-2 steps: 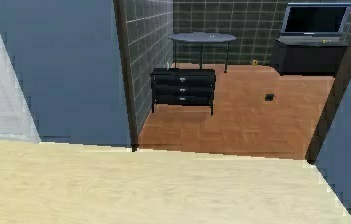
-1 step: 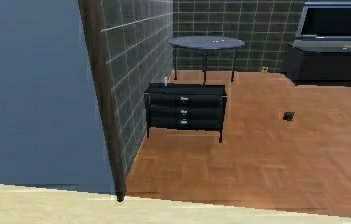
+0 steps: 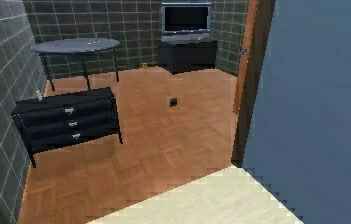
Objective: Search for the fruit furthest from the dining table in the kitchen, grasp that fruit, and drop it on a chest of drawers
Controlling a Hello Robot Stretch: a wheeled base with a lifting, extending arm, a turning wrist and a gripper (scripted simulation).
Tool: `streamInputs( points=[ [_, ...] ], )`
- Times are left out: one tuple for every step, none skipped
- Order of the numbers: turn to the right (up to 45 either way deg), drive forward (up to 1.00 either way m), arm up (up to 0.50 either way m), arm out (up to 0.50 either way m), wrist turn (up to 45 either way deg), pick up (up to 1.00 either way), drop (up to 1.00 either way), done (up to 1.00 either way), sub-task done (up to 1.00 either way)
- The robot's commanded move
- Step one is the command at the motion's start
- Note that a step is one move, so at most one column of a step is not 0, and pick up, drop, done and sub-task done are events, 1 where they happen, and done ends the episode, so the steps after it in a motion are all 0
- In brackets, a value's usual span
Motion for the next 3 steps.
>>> streamInputs(
  points=[
    [0.0,1.00,0.00,0.00,0.0,0.00,0.00,0.00,0.00],
    [0.0,0.75,0.00,0.00,0.0,0.00,0.00,0.00,0.00],
    [3.0,0.00,0.00,0.00,0.0,0.00,0.00,0.00,0.00]
  ],
)
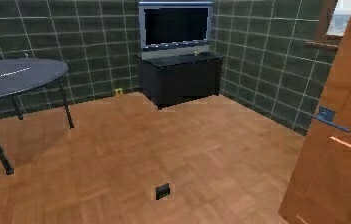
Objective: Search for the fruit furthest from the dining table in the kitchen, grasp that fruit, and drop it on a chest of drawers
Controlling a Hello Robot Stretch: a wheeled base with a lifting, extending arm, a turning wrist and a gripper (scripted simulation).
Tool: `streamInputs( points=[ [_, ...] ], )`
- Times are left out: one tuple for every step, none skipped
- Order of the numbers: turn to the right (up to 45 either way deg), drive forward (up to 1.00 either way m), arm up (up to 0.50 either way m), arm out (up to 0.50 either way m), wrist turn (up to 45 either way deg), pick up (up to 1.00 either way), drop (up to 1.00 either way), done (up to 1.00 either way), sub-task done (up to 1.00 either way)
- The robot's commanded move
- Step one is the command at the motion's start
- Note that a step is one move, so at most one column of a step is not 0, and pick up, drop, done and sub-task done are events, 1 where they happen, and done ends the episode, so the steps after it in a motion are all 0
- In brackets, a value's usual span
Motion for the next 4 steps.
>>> streamInputs(
  points=[
    [0.0,0.70,0.00,0.00,0.0,0.00,0.00,0.00,0.00],
    [36.0,0.00,0.00,0.00,0.0,0.00,0.00,0.00,0.00],
    [0.0,0.65,0.00,0.00,0.0,0.00,0.00,0.00,0.00],
    [21.0,0.00,0.00,0.00,0.0,0.00,0.00,0.00,0.00]
  ],
)
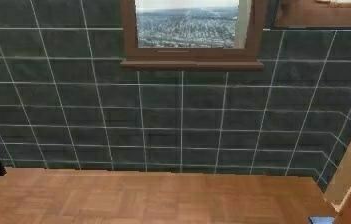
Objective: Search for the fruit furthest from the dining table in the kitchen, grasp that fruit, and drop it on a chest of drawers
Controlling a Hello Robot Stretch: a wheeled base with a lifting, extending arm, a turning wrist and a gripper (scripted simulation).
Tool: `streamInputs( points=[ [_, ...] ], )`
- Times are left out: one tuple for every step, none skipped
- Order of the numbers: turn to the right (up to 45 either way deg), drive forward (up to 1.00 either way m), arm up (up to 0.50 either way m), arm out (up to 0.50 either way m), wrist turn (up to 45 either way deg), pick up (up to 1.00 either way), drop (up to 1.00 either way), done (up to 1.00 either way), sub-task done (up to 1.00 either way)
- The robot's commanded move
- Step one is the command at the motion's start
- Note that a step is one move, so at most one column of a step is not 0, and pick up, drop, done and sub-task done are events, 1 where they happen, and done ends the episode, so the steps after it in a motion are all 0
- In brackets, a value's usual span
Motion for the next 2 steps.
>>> streamInputs(
  points=[
    [0.0,0.60,0.00,0.00,0.0,0.00,0.00,0.00,0.00],
    [21.0,0.00,0.00,0.00,0.0,0.00,0.00,0.00,0.00]
  ],
)
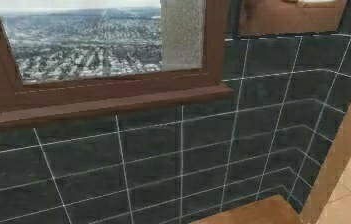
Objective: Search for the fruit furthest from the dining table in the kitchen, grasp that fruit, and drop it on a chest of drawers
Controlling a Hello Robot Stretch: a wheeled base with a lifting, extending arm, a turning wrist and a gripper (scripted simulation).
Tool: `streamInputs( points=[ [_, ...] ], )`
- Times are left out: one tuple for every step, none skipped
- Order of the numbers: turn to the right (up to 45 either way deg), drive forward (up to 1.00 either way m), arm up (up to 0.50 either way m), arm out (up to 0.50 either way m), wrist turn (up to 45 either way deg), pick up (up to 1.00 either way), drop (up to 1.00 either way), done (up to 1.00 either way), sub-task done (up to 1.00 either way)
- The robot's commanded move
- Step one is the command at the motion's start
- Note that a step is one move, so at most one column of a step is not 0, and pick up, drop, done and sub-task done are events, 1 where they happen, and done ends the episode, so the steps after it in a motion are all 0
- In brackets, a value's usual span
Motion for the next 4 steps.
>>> streamInputs(
  points=[
    [0.0,0.30,0.00,0.00,0.0,0.00,0.00,0.00,0.00],
    [45.0,0.00,0.00,0.00,0.0,0.00,0.00,0.00,0.00],
    [24.0,0.00,0.00,0.00,0.0,0.00,0.00,0.00,0.00],
    [0.0,0.60,0.00,0.00,0.0,0.00,0.00,0.00,0.00]
  ],
)
